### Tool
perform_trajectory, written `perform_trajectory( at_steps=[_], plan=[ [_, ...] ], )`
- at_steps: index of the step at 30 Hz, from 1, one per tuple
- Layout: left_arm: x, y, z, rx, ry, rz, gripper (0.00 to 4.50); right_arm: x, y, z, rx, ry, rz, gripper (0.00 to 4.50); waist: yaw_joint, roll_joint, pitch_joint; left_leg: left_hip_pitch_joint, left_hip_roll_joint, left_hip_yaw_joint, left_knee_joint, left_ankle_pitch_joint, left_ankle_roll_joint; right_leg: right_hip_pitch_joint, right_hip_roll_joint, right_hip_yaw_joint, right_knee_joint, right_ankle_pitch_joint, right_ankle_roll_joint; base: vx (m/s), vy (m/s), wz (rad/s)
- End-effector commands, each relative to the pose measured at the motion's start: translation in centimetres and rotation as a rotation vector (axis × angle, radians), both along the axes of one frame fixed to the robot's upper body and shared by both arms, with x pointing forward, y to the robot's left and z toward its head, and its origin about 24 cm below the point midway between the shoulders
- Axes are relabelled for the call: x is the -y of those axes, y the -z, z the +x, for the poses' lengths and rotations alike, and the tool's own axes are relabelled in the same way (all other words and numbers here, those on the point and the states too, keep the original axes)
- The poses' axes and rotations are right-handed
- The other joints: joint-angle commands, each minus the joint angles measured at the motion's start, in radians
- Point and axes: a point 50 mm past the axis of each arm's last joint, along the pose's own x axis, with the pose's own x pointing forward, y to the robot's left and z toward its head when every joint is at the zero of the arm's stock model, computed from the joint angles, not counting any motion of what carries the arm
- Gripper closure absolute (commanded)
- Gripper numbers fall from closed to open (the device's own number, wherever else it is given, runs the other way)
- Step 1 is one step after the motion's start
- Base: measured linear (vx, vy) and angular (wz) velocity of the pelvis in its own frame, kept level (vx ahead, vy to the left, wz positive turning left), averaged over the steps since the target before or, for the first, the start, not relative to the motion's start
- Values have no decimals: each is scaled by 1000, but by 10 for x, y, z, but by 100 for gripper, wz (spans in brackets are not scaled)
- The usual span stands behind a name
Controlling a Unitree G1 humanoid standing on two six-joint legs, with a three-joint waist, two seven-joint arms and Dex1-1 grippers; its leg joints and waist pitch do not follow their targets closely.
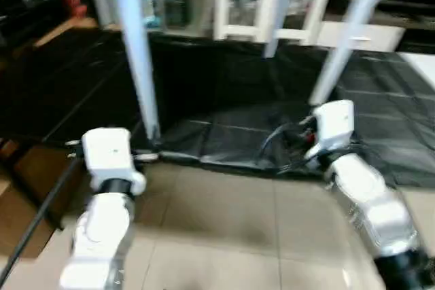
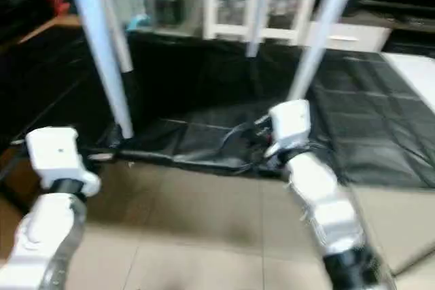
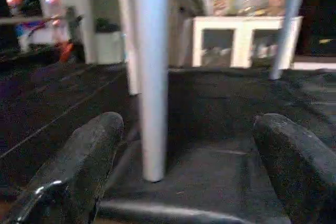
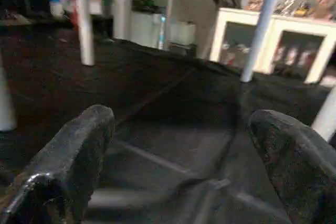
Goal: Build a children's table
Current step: Flip table
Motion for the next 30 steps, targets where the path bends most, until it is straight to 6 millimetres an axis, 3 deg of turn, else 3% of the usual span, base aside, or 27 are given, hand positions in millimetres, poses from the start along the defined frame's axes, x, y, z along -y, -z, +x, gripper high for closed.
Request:
perform_trajectory(
  at_steps=[1, 2, 3, 4, 5, 6, 7, 8, 9, 10, 11, 12, 13, 14, 15, 16, 18, 20, 21, 22, 23, 24, 25, 27, 28, 29, 30],
  plan=[
    [-3, -1, 0, 11, -17, 8, 0, -1, -10, 3, -2, 0, 30, 4, 21, -75, -40, 121, -13, -19, 137, -313, -38, -165, -81, 80, -266, -1027, 87, -7, -95, 14],
    [-3, -1, 0, 12, -17, 8, 0, -1, -10, 3, -2, 0, 31, 4, 4, -38, -33, 33, -35, -86, 154, -82, 16, -80, -109, 158, -261, -1130, 44, 8, -77, 0],
    [-4, -1, 0, 14, -20, 9, 0, -1, -10, 3, -7, 2, 40, 4, 4, -38, -33, 33, -35, -86, 154, -82, 16, -80, -109, 158, -261, -1130, 44, -75, -9, -19],
    [-4, -2, 1, 18, -20, 17, 0, -1, -11, 4, -5, -2, 23, 4, 6, -19, -41, 161, -32, -68, 100, -426, -55, -92, 14, 107, -204, -901, 19, -75, -9, -19],
    [-5, -2, 1, 17, -27, 24, 0, -1, -11, 6, 0, -4, 11, 4, -9, -12, -15, 217, 2, -70, 45, -617, -85, -158, 98, 40, -171, -759, 15, -115, -35, -40],
    [-6, -1, 1, 18, -33, 27, 0, -1, -12, 6, 3, -5, 6, 4, -11, 21, -15, 187, 129, -109, -101, -873, -49, -133, 78, -9, -25, -385, -5, -167, -17, -75],
    [-6, -1, 1, 20, -36, 28, 0, -1, -13, 7, 4, -5, 6, 4, 15, 44, -13, 124, 206, -87, -207, -1010, -29, -45, 25, -35, 109, -153, -43, -167, -17, -75],
    [-7, -2, 2, 26, -35, 30, 0, -1, -15, 8, 7, -8, 9, 4, 36, 34, 15, 111, 242, -35, -250, -1097, 1, -15, 5, -55, 159, -136, -56, -138, -8, -83],
    [-7, -2, 2, 27, -34, 30, 0, -1, -15, 8, 7, -8, 9, 4, 76, 38, 11, 130, 260, 40, -253, -1149, 1, 10, -4, -65, 196, -204, -53, -59, -86, -80],
    [-7, -2, 2, 28, -33, 29, 0, -1, -16, 8, 7, -8, 9, 4, 70, 17, 9, 131, 267, 49, -249, -1137, -12, 32, -13, -59, 201, -239, -35, -59, -86, -80],
    [-7, -2, 1, 28, -32, 28, 0, -1, -16, 8, 6, -8, 9, 4, 97, 3, -20, 190, 249, 58, -189, -1026, -26, 22, -29, 2, 142, -369, -5, 19, -136, -81],
    [-7, -2, 1, 28, -33, 27, 0, -1, -16, 9, 4, -12, 7, 4, 69, -45, -50, 236, 182, 33, -99, -904, -35, -9, -41, 47, 25, -471, 8, 52, -156, -84],
    [-7, -2, 1, 28, -34, 27, 0, -1, -16, 9, 3, -15, 4, 4, 95, -66, -50, 98, -15, 46, 110, -525, 35, 83, -108, 180, -165, -752, 49, 52, -156, -84],
    [-7, -2, 1, 27, -34, 27, 0, -2, -16, 9, 2, -18, 2, 4, 146, -73, -53, 16, -30, -21, 167, -250, 112, 143, -115, 255, -182, -769, 91, 77, -160, -51],
    [-7, -2, 1, 27, -36, 28, 0, -2, -15, 9, 2, -23, -2, 4, 146, -73, -53, 16, -30, -21, 167, -250, 112, 143, -115, 255, -182, -769, 91, 117, -162, 2],
    [-7, -2, 1, 26, -39, 29, 0, -3, -15, 9, 0, -29, -8, 4, 131, -70, -43, -36, -75, -71, 186, -67, 116, 132, -44, 200, -161, -496, 256, 117, -162, 2],
    [-7, -1, 1, 26, -41, 29, 0, -4, -15, 9, 0, -33, -12, 4, 111, -55, -45, -54, -94, -77, 144, 57, 131, 157, -15, 184, -187, -245, 190, 125, -97, 14],
    [-7, -1, 1, 25, -45, 30, 0, -5, -15, 9, 2, -44, -25, 4, 107, 2, -50, -52, -50, -99, 49, 102, 146, 182, -7, 132, -235, -186, 133, 153, -40, 7],
    [-7, -1, 1, 25, -45, 30, 0, -5, -15, 9, 2, -44, -25, 4, 107, 2, -50, -52, -50, -99, 49, 102, 146, 182, -7, 132, -235, -186, 133, 214, 52, -5],
    [-8, -1, 1, 25, -48, 31, 0, -6, -15, 10, 9, -51, -35, 4, 71, 62, -70, 41, 63, -178, -48, 60, 202, 162, 35, 31, -180, -132, 189, 214, 52, -5],
    [-8, -1, 1, 24, -50, 31, 0, -7, -16, 9, 18, -59, -42, 4, 30, 67, -66, 93, 131, -264, -93, -82, 283, 93, 55, -4, -59, -176, 164, 224, 86, -19],
    [-8, -1, 1, 23, -51, 31, 0, -7, -16, 9, 19, -61, -43, 4, 1, 69, -100, 158, 133, -304, -86, -185, 419, 8, 66, -7, 57, -189, 90, 218, 78, -14],
    [-8, 0, 1, 22, -59, 31, 0, -7, -16, 9, 16, -68, -39, 4, -14, 48, -106, 163, 119, -295, -69, -58, 478, -38, 50, 11, 86, -118, 120, 218, 78, -14],
    [-9, 0, 1, 22, -63, 33, 0, -8, -15, 8, 12, -71, -33, 4, -30, 42, -90, 127, 80, -257, -81, 84, 470, -47, 54, 8, 97, -52, 156, 177, 50, -8],
    [-10, 0, 1, 23, -67, 33, 0, -8, -15, 8, 11, -73, -30, 4, -36, 34, -68, 80, 37, -194, -110, 103, 429, -46, 56, 2, 74, 47, 142, 159, 38, -9],
    [-11, -1, 1, 24, -73, 35, 0, -9, -15, 8, 8, -82, -45, 4, -46, 15, -61, 78, 21, -170, -116, -35, 412, -48, 35, 10, 10, 129, 85, 144, -36, -5],
    [-12, -1, 1, 25, -77, 36, 0, -10, -14, 8, 6, -96, -57, 4, -46, -3, -53, 61, -4, -145, -116, -133, 382, -23, 21, 20, -53, 156, 49, 118, -104, -4]
  ],
)
